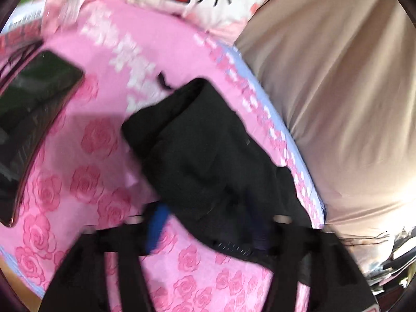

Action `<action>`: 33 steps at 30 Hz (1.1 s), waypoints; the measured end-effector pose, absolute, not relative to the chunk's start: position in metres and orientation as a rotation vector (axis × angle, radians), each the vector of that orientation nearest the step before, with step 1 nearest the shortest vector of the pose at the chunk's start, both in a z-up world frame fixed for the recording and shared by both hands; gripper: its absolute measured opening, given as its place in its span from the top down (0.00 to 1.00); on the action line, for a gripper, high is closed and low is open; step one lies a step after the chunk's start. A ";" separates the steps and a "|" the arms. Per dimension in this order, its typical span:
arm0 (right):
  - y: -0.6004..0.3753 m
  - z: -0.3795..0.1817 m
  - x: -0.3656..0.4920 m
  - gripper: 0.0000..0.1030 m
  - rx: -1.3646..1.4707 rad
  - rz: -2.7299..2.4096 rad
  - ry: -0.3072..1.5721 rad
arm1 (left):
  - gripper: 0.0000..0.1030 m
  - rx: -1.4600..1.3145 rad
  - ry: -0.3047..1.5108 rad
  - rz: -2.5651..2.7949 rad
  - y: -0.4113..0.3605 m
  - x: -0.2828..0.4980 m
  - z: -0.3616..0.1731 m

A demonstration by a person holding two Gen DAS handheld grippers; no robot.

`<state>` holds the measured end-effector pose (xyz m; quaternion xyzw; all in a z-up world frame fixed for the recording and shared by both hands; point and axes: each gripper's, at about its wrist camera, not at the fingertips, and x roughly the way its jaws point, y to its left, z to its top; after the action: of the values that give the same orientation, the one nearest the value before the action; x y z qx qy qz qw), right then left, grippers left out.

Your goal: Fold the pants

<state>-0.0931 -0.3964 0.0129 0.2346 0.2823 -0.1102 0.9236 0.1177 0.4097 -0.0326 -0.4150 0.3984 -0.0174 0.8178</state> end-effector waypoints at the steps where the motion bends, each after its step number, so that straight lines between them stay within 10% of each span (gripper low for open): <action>1: -0.399 0.013 -0.092 0.31 0.491 -0.233 0.577 | 0.39 -0.888 0.850 -0.036 0.412 0.125 -0.031; 9: -0.434 0.015 -0.048 0.24 0.666 -0.216 0.597 | 0.45 -0.966 0.916 -0.041 0.417 0.144 -0.055; 13: -0.438 0.015 -0.006 0.17 0.747 -0.196 0.621 | 0.70 -0.961 0.941 -0.017 0.421 0.147 -0.060; 14: -0.437 0.012 0.006 0.27 0.722 -0.206 0.652 | 0.78 -0.953 0.944 -0.021 0.421 0.149 -0.059; 16: -0.433 0.004 0.039 0.92 0.641 -0.221 0.756 | 0.85 -0.935 0.948 -0.026 0.421 0.155 -0.054; 17: -0.431 0.009 0.041 0.97 0.629 -0.221 0.732 | 0.87 -0.920 0.943 -0.024 0.420 0.160 -0.046; 21: -0.403 0.082 -0.002 0.97 0.494 -0.069 0.431 | 0.91 -0.835 0.889 -0.051 0.416 0.168 -0.007; 27: -0.440 -0.018 -0.018 0.84 0.523 -0.260 0.849 | 0.90 -0.735 0.990 0.026 0.415 0.174 -0.039; 33: -0.447 -0.011 -0.054 0.54 0.609 -0.262 0.735 | 0.86 -0.857 0.953 -0.016 0.433 0.153 -0.043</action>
<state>-0.0536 -0.4466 -0.0108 0.2923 0.3525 -0.1256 0.8801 0.1532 0.4325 -0.0435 -0.3996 0.4446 -0.0073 0.8017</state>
